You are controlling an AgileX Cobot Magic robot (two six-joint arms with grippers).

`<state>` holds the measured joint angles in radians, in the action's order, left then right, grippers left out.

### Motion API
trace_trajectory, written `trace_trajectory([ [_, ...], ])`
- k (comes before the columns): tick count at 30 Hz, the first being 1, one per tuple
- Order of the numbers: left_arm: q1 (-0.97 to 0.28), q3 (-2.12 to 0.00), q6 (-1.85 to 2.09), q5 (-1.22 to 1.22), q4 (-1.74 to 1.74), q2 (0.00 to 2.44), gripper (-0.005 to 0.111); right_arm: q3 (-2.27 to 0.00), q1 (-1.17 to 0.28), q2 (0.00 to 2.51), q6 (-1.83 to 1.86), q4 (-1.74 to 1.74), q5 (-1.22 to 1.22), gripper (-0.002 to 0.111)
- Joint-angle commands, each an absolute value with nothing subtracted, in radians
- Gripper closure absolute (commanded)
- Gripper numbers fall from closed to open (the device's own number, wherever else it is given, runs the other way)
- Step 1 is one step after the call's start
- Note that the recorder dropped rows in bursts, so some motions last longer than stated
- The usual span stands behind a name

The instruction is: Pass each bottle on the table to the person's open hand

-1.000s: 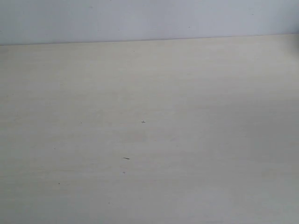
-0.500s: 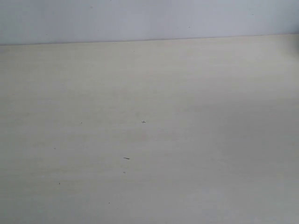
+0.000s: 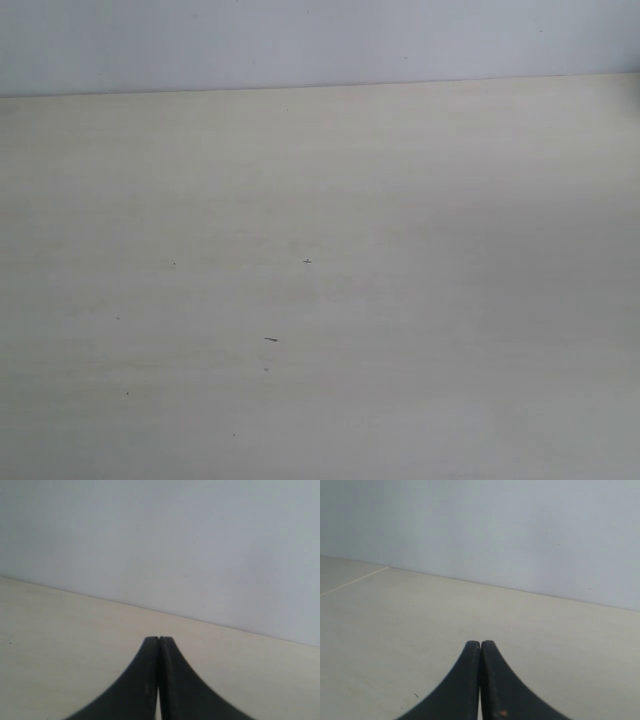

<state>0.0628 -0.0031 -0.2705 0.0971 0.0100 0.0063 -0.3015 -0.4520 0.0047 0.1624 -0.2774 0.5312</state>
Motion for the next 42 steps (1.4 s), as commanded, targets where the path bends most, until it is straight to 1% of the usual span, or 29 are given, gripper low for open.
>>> trace_trajectory([
  [1, 0.065, 0.0, -0.264, 0.096, 0.0, 0.0, 0.104, -0.296, -0.455, 0.0, 0.164, -0.277, 0.52, 0.108],
  [20, 0.065, 0.0, -0.264, 0.096, 0.0, 0.0, 0.104, -0.296, -0.455, 0.0, 0.164, -0.279, 0.52, 0.108],
  [24, 0.065, 0.0, -0.264, 0.096, 0.0, 0.0, 0.104, -0.296, -0.459, 0.0, 0.185, -0.267, 0.471, 0.108],
  [28, 0.065, 0.0, -0.264, 0.096, 0.0, 0.0, 0.104, -0.285, -0.454, 0.0, 0.244, -0.184, 0.432, 0.108],
  [31, 0.065, 0.0, -0.264, 0.096, 0.0, 0.0, 0.104, -0.224, -0.382, 0.0, 0.244, -0.116, 0.336, 0.108],
  [35, 0.065, 0.0, -0.264, 0.096, 0.0, 0.0, 0.104, -0.104, -0.219, 0.0, 0.222, -0.124, 0.049, 0.108],
  [37, 0.065, 0.0, -0.261, 0.096, 0.0, 0.0, 0.104, -0.053, -0.164, 0.0, 0.189, -0.139, -0.06, 0.108],
  [40, 0.065, 0.0, -0.261, 0.096, 0.0, 0.0, 0.104, 0.0, -0.109, 0.0, 0.18, -0.139, -0.111, 0.108],
  [42, 0.065, 0.0, -0.261, 0.096, 0.0, 0.0, 0.104, 0.0, -0.083, 0.0, 0.182, -0.139, -0.077, 0.108],
])
